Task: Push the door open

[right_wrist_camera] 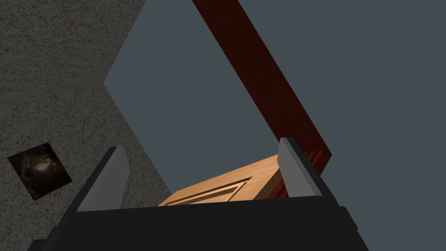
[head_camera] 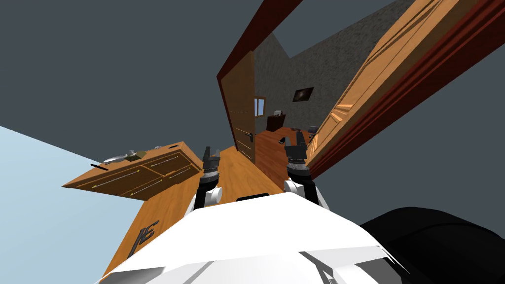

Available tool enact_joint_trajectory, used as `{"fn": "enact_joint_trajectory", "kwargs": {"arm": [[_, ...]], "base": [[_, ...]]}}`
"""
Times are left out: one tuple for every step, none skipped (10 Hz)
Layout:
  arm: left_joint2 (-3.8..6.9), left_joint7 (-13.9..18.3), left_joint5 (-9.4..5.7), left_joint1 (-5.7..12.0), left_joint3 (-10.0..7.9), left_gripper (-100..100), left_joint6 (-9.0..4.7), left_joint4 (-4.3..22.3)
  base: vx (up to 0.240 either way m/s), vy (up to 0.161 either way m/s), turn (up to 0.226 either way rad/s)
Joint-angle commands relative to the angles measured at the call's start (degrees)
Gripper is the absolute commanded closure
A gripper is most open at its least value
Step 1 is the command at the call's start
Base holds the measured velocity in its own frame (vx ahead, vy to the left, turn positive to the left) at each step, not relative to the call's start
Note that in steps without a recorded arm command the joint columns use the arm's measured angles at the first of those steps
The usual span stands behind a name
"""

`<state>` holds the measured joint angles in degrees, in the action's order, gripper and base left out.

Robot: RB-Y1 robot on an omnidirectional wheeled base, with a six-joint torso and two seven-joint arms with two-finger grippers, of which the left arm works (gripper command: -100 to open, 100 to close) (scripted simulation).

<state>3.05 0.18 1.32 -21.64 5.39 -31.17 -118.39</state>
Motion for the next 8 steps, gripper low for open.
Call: {"fn": "enact_joint_trajectory", "kwargs": {"arm": [[0.44,0.33,-0.19,1.93,0.71,-100,0.34,2.86],[0.58,0.48,-0.28,2.89,0.95,-100,0.35,4.54],[0.73,0.62,-0.37,3.85,1.20,-100,0.36,6.07],[0.88,0.76,-0.46,4.81,1.44,-100,0.37,7.60],[1.02,0.91,-0.55,5.78,1.69,-100,0.38,9.13],[1.14,1.06,-0.65,6.81,1.95,-100,0.39,10.68],[1.25,1.22,-0.75,7.87,2.22,-100,0.40,12.36],[1.36,1.38,-0.86,8.93,2.49,-100,0.42,13.96]], "base": [[0.127,0.082,-0.112],[0.124,0.097,-0.098],[0.100,0.085,-0.082],[0.098,0.066,-0.091],[0.091,0.057,-0.077],[0.074,0.077,-0.075],[0.076,0.091,-0.080],[0.091,0.085,-0.095]]}}
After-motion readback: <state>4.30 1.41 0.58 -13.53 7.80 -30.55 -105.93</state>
